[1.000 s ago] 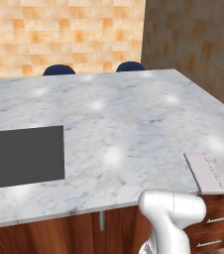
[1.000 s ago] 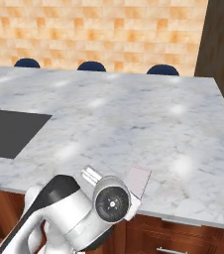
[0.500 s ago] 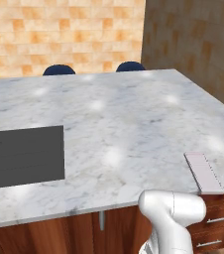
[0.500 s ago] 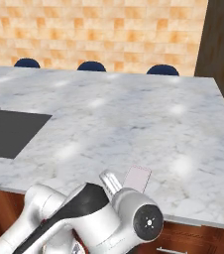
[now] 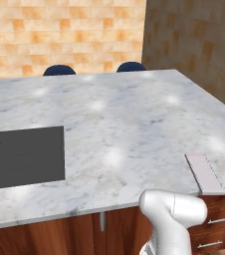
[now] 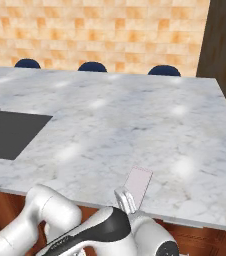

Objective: The ice cube tray has been filled with water. Take the tray and place it in the freezer to make ice. Close the freezer door after placing the tray.

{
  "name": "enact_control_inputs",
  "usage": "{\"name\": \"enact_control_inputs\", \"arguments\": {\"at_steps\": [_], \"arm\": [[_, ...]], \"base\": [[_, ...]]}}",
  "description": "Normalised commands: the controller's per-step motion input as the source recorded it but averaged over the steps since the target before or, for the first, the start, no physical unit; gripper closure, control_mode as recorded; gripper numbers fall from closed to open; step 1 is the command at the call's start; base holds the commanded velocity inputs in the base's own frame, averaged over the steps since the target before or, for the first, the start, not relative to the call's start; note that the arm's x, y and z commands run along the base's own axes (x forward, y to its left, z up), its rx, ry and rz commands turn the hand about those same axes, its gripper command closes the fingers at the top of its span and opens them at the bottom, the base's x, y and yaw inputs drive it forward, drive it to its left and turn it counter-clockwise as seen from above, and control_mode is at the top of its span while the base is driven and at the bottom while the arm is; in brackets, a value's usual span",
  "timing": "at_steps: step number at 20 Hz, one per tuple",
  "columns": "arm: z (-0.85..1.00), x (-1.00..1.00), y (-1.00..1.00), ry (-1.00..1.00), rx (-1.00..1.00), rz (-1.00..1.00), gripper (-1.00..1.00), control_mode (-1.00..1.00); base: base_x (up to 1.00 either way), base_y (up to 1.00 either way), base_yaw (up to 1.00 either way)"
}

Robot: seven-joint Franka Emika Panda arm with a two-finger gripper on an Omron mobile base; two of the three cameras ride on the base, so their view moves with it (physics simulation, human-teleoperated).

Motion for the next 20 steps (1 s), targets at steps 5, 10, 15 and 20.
{"name": "enact_control_inputs", "arguments": {"at_steps": [5, 10, 15, 20], "arm": [[-0.35, 0.23, 0.00, 0.07, 0.31, -0.13, -1.00, -1.00], [-0.23, 0.30, -0.04, 0.03, 0.23, -0.01, -1.00, -1.00], [-0.36, 0.02, -0.10, 0.03, 0.20, 0.00, -1.00, -1.00], [-0.17, 0.07, -0.06, 0.00, 0.14, 0.00, -1.00, -1.00]], "base": [[0.00, 0.00, 0.00], [0.00, 0.00, 0.00], [0.00, 0.00, 0.00], [0.00, 0.00, 0.00]]}}
